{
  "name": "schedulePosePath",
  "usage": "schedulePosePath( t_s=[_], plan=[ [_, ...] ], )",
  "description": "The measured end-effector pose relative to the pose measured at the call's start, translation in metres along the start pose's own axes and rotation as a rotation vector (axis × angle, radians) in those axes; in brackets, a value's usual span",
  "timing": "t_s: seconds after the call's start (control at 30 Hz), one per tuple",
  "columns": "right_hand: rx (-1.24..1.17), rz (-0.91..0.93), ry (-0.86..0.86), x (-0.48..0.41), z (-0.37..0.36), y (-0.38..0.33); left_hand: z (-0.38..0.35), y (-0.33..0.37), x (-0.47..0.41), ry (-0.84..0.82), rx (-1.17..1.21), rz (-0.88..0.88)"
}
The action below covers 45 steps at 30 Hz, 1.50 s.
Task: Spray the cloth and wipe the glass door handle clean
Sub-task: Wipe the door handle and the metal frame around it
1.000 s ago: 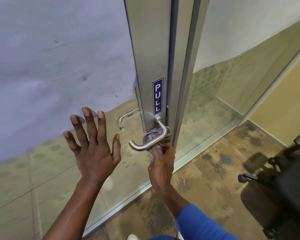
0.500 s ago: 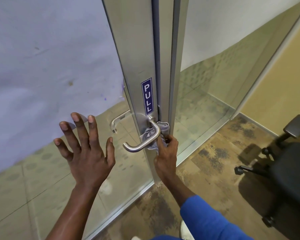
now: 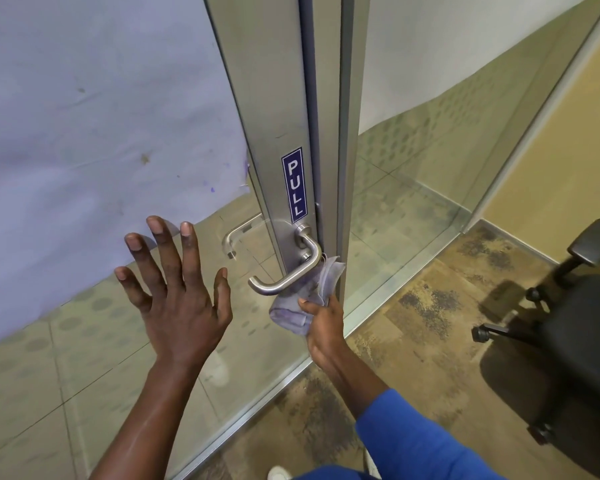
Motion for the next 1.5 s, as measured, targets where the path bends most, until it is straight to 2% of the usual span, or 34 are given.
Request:
schedulePosePath(
  t_s=[0.17,0.3,0.37,0.47,0.6,0.67,0.87,0.9,1.07,1.2,1.27,1.33,1.37,1.43,1.5],
  plan=[
    [-0.180,-0.049,-0.130,0.017,-0.015,-0.015,-0.002,-0.002,0.000,-0.004,0.008,0.000],
    [-0.026,-0.048,-0.209,0.018,-0.011,-0.036,-0.003,-0.003,0.000,-0.011,0.009,0.008],
    [0.068,0.020,-0.152,0.018,-0.004,-0.046,-0.004,-0.002,-0.001,-0.016,0.013,0.010],
    [0.200,0.267,0.009,0.019,0.007,-0.055,-0.004,-0.002,0.000,-0.010,0.013,0.009],
    [0.341,0.455,0.057,0.021,0.001,-0.053,-0.004,-0.001,0.000,-0.008,-0.004,0.007],
    [0.393,0.493,0.023,0.018,-0.011,-0.050,-0.004,-0.002,0.000,-0.009,-0.007,0.012],
    [0.461,0.424,-0.017,0.011,-0.032,-0.032,-0.004,-0.001,0.001,0.006,-0.008,0.015],
    [0.519,0.435,-0.013,0.011,-0.030,-0.031,-0.005,-0.001,0.001,0.008,-0.008,0.014],
    [1.221,0.683,-0.154,0.010,-0.021,-0.025,-0.004,-0.001,0.001,0.019,-0.021,0.014],
    [1.618,0.755,-0.313,0.010,-0.007,-0.020,-0.004,0.000,0.000,0.024,-0.033,0.024],
    [1.747,0.723,-0.392,0.007,0.009,-0.018,-0.005,0.000,0.000,0.020,-0.038,0.028],
    [1.697,0.614,-0.381,0.005,0.028,-0.022,-0.005,-0.001,0.000,0.007,-0.032,0.023],
    [1.603,0.582,-0.320,0.008,0.035,-0.029,-0.006,-0.002,0.001,0.013,-0.034,0.020],
    [1.282,0.542,-0.106,0.015,0.042,-0.049,-0.008,-0.003,0.002,0.023,-0.047,0.015],
    [0.812,0.459,0.153,0.023,0.040,-0.071,-0.009,-0.003,0.002,0.030,-0.058,0.013]
  ],
)
Point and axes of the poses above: each hand's wrist, its own x-axis away from the middle knuckle, its own z-axis out of the back of the hand, y = z × x, the point moved 4 cm from there along -x, towards the middle knuckle, and after that the axes turned 15 degrees about z, right-handed, at the moved point
